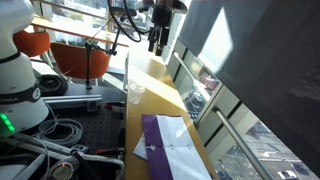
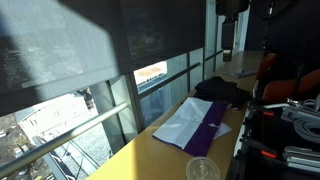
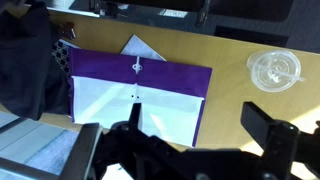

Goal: Close the purple file holder

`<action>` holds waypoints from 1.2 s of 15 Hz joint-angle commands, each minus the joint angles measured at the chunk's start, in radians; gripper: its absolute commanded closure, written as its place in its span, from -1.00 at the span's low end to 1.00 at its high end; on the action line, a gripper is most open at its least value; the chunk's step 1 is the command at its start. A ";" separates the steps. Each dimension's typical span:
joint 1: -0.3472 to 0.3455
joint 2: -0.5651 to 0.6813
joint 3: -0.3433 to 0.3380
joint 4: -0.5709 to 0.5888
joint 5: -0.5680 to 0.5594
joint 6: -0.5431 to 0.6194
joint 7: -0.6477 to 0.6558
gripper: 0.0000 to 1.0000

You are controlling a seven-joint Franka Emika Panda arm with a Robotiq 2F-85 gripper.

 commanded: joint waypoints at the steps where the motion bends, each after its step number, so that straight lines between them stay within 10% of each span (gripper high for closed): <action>1: 0.030 0.003 -0.028 0.003 -0.008 -0.003 0.007 -1.00; 12: 0.029 0.011 -0.064 -0.013 0.035 0.028 -0.069 -1.00; 18: -0.077 0.009 -0.225 -0.046 -0.218 0.053 -0.295 -1.00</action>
